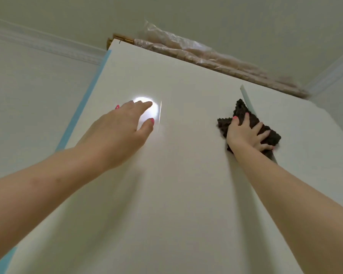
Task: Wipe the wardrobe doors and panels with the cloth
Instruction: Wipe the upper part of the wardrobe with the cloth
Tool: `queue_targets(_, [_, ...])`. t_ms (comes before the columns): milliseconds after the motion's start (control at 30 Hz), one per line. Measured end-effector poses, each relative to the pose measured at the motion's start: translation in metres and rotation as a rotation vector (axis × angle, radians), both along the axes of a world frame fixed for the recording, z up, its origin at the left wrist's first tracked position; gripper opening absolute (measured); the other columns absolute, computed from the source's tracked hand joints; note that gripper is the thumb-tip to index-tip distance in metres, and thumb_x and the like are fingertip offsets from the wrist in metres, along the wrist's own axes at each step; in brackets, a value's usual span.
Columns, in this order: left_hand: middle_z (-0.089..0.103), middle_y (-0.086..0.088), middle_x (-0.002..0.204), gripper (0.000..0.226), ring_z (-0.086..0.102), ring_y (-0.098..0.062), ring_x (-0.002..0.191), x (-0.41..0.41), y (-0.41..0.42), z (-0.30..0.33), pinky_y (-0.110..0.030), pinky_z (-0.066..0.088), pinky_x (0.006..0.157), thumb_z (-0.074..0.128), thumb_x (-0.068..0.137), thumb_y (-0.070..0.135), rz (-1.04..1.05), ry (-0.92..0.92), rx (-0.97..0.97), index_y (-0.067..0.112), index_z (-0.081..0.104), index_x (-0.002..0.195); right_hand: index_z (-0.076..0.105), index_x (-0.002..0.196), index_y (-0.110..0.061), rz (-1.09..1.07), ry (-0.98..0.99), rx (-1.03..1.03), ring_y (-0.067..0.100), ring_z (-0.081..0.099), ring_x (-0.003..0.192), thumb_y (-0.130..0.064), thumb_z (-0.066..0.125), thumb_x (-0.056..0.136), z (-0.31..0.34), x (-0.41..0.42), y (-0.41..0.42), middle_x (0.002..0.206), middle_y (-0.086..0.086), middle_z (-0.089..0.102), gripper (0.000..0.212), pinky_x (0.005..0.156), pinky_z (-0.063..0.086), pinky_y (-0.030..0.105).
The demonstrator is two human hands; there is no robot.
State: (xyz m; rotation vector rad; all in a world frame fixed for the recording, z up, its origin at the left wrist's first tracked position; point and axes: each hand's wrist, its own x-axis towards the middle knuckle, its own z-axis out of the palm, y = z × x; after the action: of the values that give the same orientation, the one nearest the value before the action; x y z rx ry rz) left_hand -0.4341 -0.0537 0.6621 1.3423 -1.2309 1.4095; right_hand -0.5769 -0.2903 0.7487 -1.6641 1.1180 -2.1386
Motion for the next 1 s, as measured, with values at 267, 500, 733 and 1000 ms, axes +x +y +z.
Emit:
queue_targets(267, [0.034,0.000,0.149,0.048,0.030,-0.022,0.136,0.009,-0.007,-0.004,-0.036,0.027,0.103,0.032,0.096,0.037,-0.010,0.130,-0.036,0.029,0.029,0.143,0.005,0.145,-0.054,-0.098,0.451,-0.596,0.018,-0.010,0.149,-0.059,0.018,0.096,-0.099,0.021,0.036,0.161,-0.012,-0.001,0.050,0.118,-0.006,0.052])
queue_targets(500, [0.032,0.005,0.149,0.047,0.026,-0.020,0.139,-0.015,-0.018,-0.009,-0.033,0.023,0.106,0.032,0.095,0.039,-0.046,0.085,0.002,0.032,0.030,0.142,0.012,0.144,-0.056,-0.106,0.693,-0.884,0.006,-0.007,0.148,-0.060,0.017,0.093,-0.100,-0.009,0.003,0.160,-0.020,0.003,0.051,0.121,0.000,0.043])
queue_targets(733, [0.028,0.008,0.151,0.047,0.020,-0.013,0.141,0.023,0.026,-0.025,-0.033,0.021,0.107,0.032,0.094,0.039,0.060,0.100,-0.047,0.033,0.032,0.141,0.005,0.151,-0.042,0.031,0.309,-0.271,0.030,-0.015,0.147,-0.064,0.014,0.096,-0.049,0.035,0.056,0.162,0.001,-0.006,0.060,0.115,-0.010,0.061])
queue_targets(1000, [0.024,0.003,0.154,0.046,0.016,-0.013,0.142,0.020,0.005,-0.026,-0.033,0.013,0.112,0.037,0.095,0.032,0.086,0.058,-0.123,0.027,0.035,0.140,0.008,0.153,-0.033,-0.063,0.942,-1.143,0.015,-0.016,0.147,-0.047,0.029,0.101,-0.095,0.102,0.134,0.162,-0.010,-0.003,0.057,0.118,-0.012,0.049])
